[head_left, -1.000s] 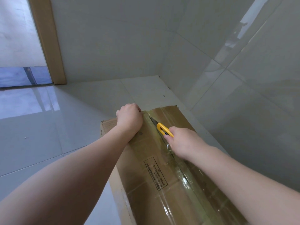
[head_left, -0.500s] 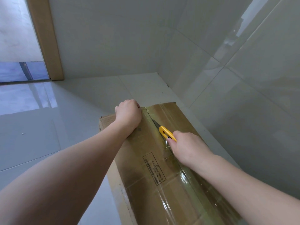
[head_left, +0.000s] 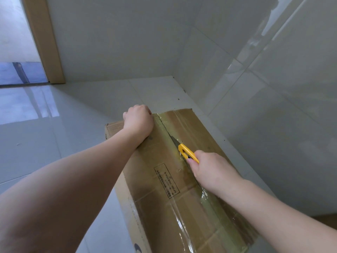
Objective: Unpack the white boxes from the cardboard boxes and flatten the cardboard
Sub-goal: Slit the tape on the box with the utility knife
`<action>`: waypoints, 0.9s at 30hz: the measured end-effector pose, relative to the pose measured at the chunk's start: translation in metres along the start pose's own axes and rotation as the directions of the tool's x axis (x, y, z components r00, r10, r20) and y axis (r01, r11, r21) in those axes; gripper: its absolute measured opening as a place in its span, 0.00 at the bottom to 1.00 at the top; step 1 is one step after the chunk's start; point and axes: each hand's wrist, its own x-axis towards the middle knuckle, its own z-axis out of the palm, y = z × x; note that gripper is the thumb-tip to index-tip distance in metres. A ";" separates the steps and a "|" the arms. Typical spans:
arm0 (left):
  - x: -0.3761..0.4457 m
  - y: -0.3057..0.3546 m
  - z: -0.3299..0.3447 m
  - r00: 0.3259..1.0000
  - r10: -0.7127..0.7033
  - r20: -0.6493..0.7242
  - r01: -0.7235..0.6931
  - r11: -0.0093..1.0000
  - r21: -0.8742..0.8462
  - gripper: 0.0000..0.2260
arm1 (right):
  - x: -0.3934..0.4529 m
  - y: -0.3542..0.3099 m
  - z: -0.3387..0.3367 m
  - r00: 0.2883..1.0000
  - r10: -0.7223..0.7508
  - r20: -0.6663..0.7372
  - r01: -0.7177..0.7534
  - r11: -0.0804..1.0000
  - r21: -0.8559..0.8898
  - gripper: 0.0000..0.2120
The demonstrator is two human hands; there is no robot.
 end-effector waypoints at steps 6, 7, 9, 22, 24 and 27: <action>0.000 0.001 0.000 1.000 0.003 -0.007 -0.002 1.000 0.011 0.12 | -0.013 0.008 0.002 1.000 0.019 0.011 -0.020 1.000 0.013 0.15; 0.000 0.001 0.000 1.000 0.002 -0.005 -0.002 1.000 0.012 0.12 | -0.014 0.009 0.002 1.000 0.021 0.011 -0.021 1.000 0.015 0.15; 0.000 0.001 0.000 1.000 0.002 -0.007 -0.002 1.000 0.011 0.12 | -0.016 0.011 0.003 1.000 0.018 0.012 -0.018 1.000 0.006 0.15; -0.003 0.003 -0.004 0.999 0.023 -0.023 -0.022 0.999 0.022 0.10 | -0.041 0.029 0.004 0.999 0.005 0.049 -0.004 0.999 -0.034 0.14; -0.002 0.003 -0.003 1.000 0.024 -0.020 -0.023 0.999 0.024 0.11 | -0.044 0.031 0.004 0.998 0.016 0.061 -0.014 1.000 -0.025 0.15; -0.002 0.004 -0.003 1.000 0.016 -0.007 -0.016 0.999 0.034 0.11 | -0.051 0.034 0.006 0.994 0.016 0.106 -0.012 0.999 -0.036 0.15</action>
